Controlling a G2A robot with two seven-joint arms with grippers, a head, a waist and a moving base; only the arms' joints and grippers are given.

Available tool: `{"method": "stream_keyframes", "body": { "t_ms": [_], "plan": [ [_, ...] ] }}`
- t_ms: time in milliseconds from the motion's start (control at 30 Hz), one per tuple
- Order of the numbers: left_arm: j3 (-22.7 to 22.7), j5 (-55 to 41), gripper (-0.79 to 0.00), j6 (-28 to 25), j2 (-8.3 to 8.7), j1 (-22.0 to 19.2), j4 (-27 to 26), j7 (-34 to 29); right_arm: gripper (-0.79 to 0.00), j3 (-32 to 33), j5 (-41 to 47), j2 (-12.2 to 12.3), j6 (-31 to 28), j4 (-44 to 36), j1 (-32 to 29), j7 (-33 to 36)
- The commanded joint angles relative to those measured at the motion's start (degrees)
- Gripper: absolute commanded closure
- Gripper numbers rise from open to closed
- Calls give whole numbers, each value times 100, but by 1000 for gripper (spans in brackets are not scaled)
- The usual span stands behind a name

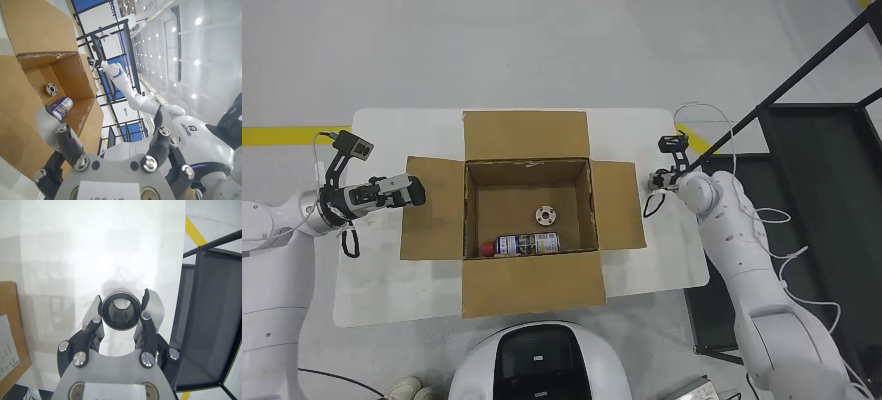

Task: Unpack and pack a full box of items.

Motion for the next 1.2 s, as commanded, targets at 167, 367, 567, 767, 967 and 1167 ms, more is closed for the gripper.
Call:
{"method": "stream_keyframes", "body": {
  "t_ms": [167, 367, 567, 767, 967, 1167],
  "plan": [
    [0, 0, -785, 0, 0, 0, 0, 0, -785, -52, 87, -16, 36, 182, 61, -24],
    [0, 0, -785, 0, 0, 0, 0, 0, -785, 289, 289, 64, 186, -324, -175, -183],
    [0, 0, -785, 0, 0, 0, 0, 0, -785, 870, 160, 207, 591, -2520, -1182, -296],
    [0, 0, -785, 0, 0, 0, 0, 0, -785, 814, 166, 239, 320, -4791, -2067, 30],
    [0, 0, -785, 0, 0, 0, 0, 0, -785, 27, 215, 186, 263, -5850, -2162, 721],
    [0, 0, -785, 0, 0, 0, 0, 0, -785, -956, 328, 61, 715, -5977, -1973, 1177]
  ]
}}
